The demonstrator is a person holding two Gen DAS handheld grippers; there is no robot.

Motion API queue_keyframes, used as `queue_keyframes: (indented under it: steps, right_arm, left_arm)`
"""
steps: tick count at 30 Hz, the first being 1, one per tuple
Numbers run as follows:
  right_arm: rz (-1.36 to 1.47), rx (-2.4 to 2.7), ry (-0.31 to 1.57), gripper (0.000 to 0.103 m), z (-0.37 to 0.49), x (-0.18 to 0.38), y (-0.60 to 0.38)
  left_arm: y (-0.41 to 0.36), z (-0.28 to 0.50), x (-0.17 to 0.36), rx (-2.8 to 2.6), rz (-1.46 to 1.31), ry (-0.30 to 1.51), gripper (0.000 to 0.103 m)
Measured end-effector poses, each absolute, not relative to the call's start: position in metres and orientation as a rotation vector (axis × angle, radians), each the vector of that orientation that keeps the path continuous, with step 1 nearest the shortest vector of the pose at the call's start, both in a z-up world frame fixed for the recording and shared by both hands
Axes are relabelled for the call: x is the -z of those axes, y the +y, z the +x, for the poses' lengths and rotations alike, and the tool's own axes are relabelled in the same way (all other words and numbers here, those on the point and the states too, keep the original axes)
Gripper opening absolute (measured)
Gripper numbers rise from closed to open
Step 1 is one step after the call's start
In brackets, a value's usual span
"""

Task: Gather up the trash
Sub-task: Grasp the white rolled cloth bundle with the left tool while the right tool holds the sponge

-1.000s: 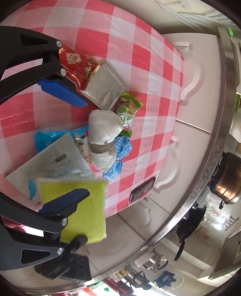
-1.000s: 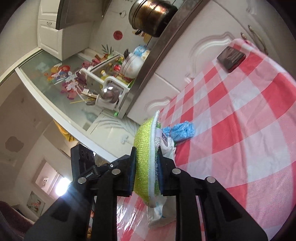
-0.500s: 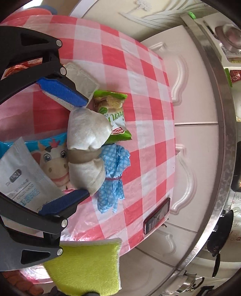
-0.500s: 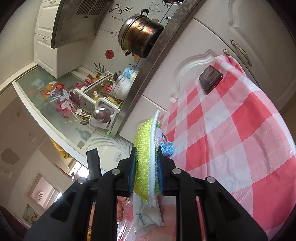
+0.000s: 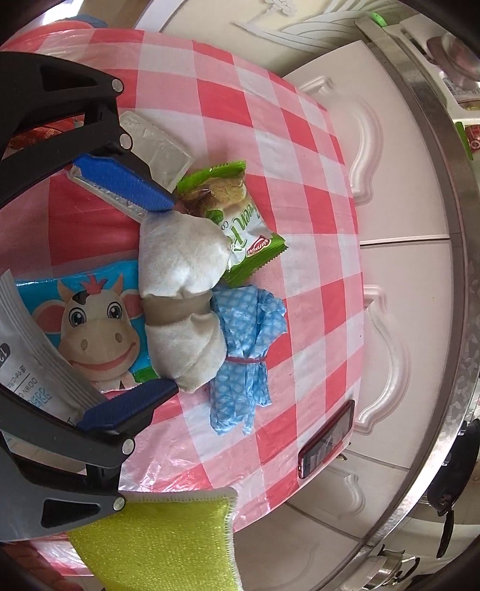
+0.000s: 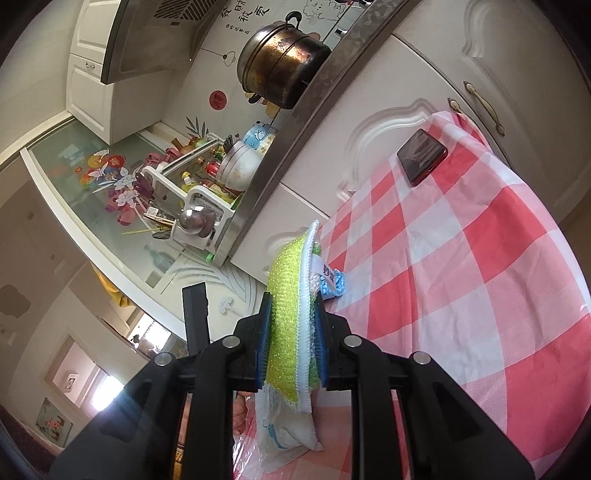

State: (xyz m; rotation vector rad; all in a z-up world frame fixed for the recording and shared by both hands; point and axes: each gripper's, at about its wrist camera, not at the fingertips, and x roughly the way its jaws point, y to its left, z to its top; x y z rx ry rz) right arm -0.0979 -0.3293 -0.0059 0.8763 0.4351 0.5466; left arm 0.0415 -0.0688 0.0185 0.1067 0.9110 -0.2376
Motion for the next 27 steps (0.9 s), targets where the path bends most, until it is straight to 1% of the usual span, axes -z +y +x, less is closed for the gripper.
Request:
queue_keyframes:
  steps: [1,3,6,12,18,27]
  right_arm:
    - [0.876,-0.548,0.438,0.022,-0.098,0.006,-0.329]
    - [0.871,-0.542,0.440,0.022,-0.098,0.006,-0.328]
    - [0.869,-0.539,0.443,0.022,-0.098,0.007,-0.329]
    - [0.858,-0.531,0.450,0.022,-0.097,0.006,-0.327]
    - [0.849,-0.518,0.461,0.022,-0.096,0.006,-0.326]
    - [0.870,-0.498,0.481,0.022,-0.093,0.008,-0.322]
  left_arm:
    - [-0.069,0.042,-0.018,0.235,0.101,0.909,0.091]
    - [-0.069,0.042,-0.018,0.227,0.095,0.903,0.084]
    - [-0.070,0.040,-0.018,0.224,0.106,0.883,0.078]
    - [-0.064,0.037,-0.022,0.230,0.080,0.859,0.070]
    - [-0.047,0.030,-0.030,0.227,0.033,0.827,0.066]
    - [-0.019,-0.001,-0.053,0.268,-0.016,0.771,0.065]
